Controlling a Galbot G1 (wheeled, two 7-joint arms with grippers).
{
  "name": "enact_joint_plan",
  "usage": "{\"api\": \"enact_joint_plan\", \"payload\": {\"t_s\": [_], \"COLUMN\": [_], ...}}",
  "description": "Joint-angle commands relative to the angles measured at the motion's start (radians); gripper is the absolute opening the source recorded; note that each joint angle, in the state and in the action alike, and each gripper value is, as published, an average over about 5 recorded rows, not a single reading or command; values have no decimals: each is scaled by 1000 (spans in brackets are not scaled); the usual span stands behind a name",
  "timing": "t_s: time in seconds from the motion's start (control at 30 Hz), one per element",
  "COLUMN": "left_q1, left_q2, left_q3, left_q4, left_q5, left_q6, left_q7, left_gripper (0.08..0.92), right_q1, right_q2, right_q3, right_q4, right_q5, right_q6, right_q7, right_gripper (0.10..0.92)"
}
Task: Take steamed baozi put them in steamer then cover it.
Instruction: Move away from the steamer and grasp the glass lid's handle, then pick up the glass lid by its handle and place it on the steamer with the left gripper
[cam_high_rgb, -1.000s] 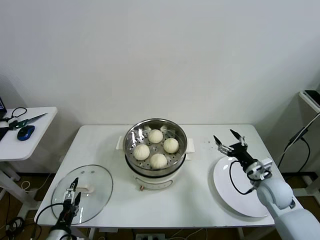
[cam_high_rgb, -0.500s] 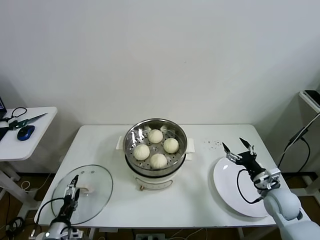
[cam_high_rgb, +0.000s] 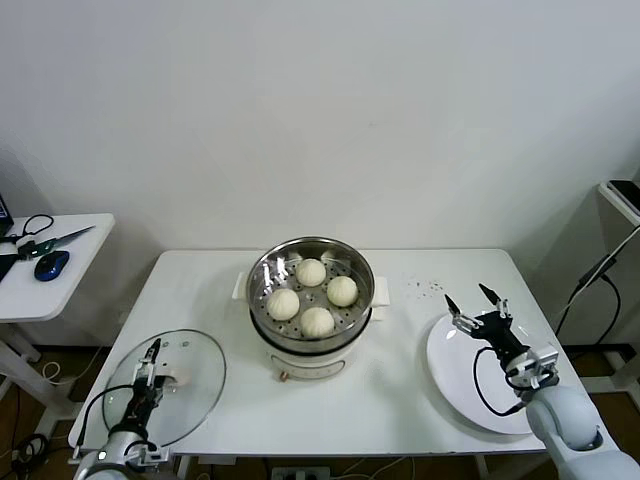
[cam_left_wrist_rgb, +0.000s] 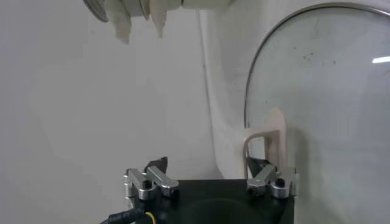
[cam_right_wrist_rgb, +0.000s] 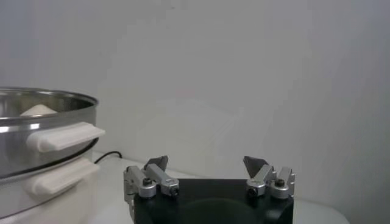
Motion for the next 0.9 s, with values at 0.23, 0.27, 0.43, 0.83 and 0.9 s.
{"api": "enact_joint_plan", "payload": {"t_s": [0.23, 0.27, 0.43, 0.83, 0.9], "left_q1": [-22, -22, -13, 106, 139], "left_q2": [6, 6, 10, 40, 48], "left_q3": [-4, -4, -4, 8, 10], "left_q4": [48, 48, 39, -197, -271], "left_q5": [-27, -27, -49, -182, -208], "left_q6": [-33, -34, -36, 31, 80], "left_q7": [-24, -24, -31, -52, -48], "left_gripper": [597, 571, 424, 146, 146], "right_q1": [-1, 0, 3, 8, 11], "right_q2": [21, 23, 31, 26, 23], "right_q3": [3, 3, 2, 11, 11], "right_q4": [-15, -16, -20, -35, -38], "right_q5": [-33, -35, -42, -48, -49], "right_q6": [13, 14, 22, 39, 41], "right_q7": [-8, -8, -11, -23, -25], "right_gripper": [823, 823, 823, 823, 823]}}
